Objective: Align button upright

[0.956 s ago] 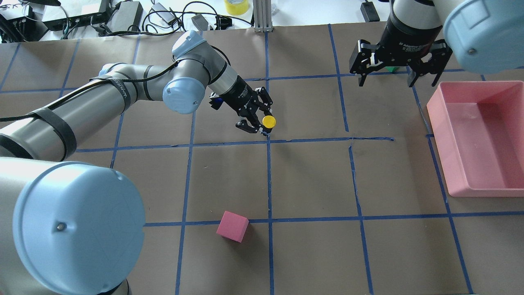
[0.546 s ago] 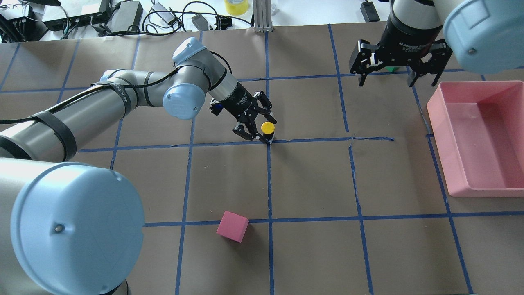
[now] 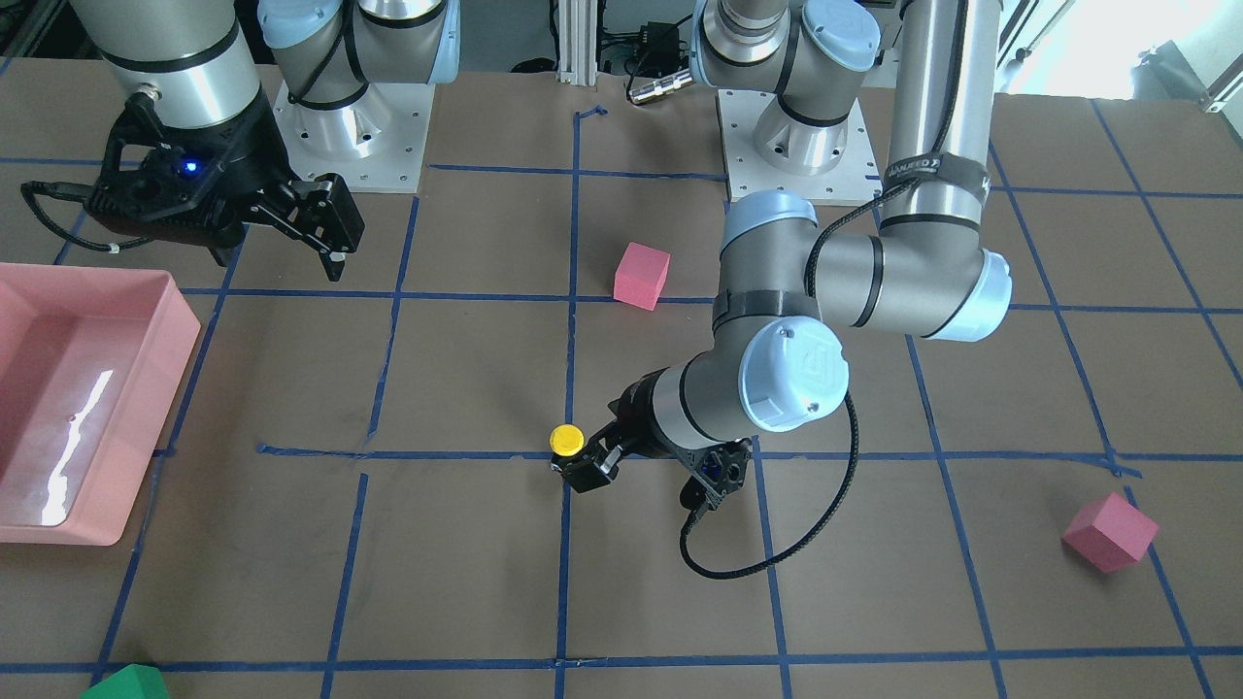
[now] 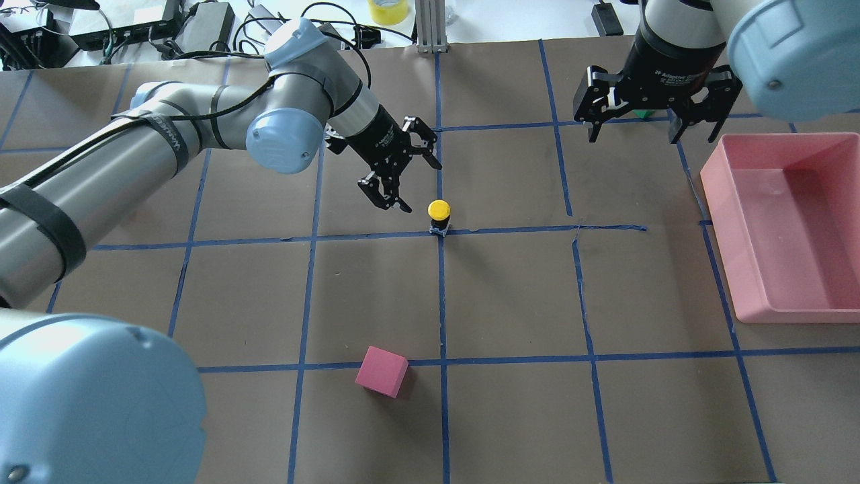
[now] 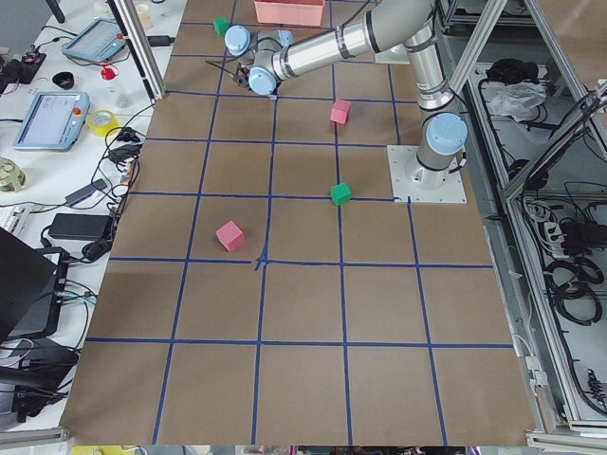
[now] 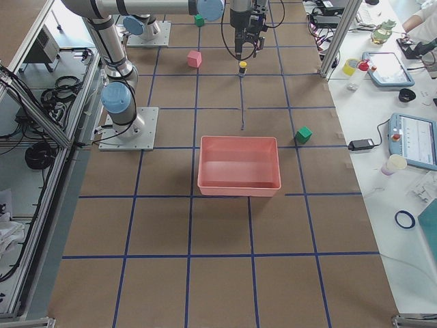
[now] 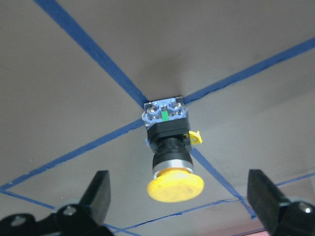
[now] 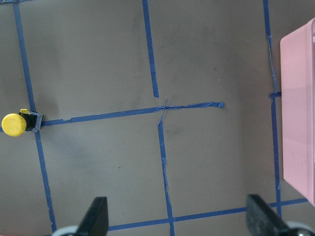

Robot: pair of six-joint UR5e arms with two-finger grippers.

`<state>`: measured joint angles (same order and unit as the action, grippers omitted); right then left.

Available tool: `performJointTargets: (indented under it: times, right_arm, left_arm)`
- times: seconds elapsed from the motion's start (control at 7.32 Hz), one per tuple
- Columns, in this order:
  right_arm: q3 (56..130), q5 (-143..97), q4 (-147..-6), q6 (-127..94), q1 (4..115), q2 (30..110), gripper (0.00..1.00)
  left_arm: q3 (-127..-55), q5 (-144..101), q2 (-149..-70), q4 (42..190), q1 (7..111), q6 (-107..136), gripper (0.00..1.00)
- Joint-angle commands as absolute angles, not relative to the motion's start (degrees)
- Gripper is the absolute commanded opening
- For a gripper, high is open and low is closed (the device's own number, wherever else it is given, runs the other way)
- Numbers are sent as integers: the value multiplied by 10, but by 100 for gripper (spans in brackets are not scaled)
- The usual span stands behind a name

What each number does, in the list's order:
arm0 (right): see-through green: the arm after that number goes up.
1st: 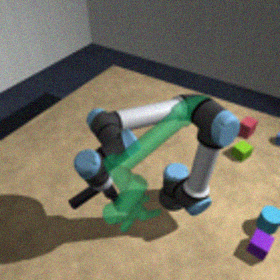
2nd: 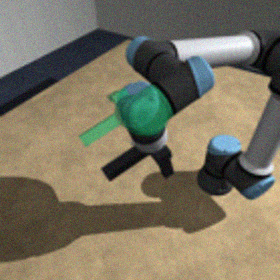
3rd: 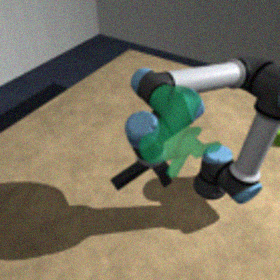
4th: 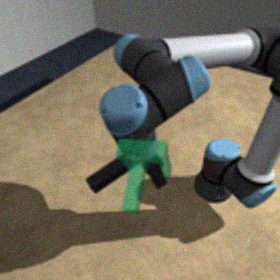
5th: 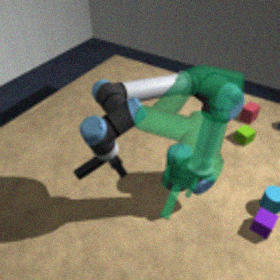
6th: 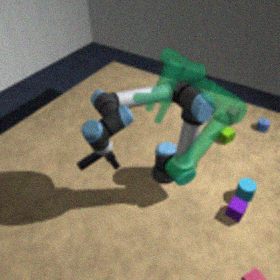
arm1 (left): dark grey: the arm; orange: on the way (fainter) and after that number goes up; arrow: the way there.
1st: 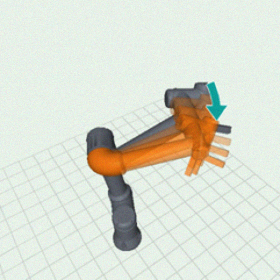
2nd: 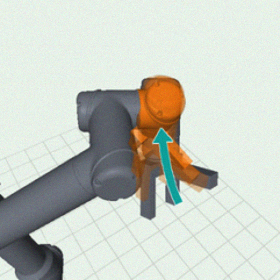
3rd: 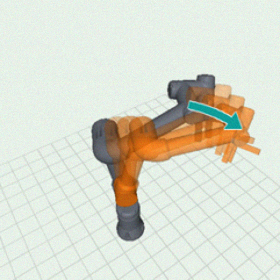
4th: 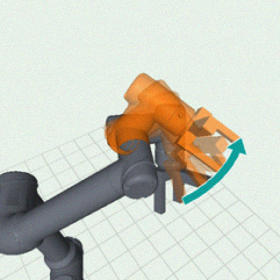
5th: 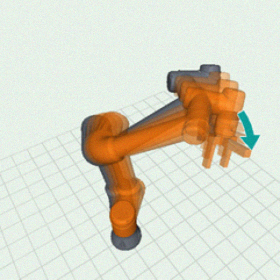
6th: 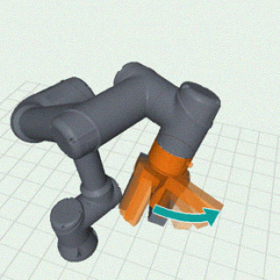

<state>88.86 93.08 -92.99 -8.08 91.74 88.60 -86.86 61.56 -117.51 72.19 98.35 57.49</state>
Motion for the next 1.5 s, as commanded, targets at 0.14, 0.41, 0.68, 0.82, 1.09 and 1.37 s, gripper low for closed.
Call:
performJointTargets:
  times: [0.14,0.41,0.68,0.82,1.09,1.37]
  right_arm:
    - [889,931,-930,-81,917,883,100]
    - [889,931,-930,-81,917,882,100]
    - [889,931,-929,-81,916,882,100]
    - [889,931,-929,-81,916,882,100]
    - [889,931,-929,-81,916,882,100]
    - [889,931,-930,-81,916,882,100]
  left_arm:
    - [-839,672,-1049,875,973,384,100]
    - [-837,751,-979,903,960,287,100]
    - [-851,753,-916,906,955,124,100]
    - [-854,771,-898,893,948,91,100]
    - [-859,836,-884,846,943,72,100]
    - [-877,846,-892,832,930,64,100]
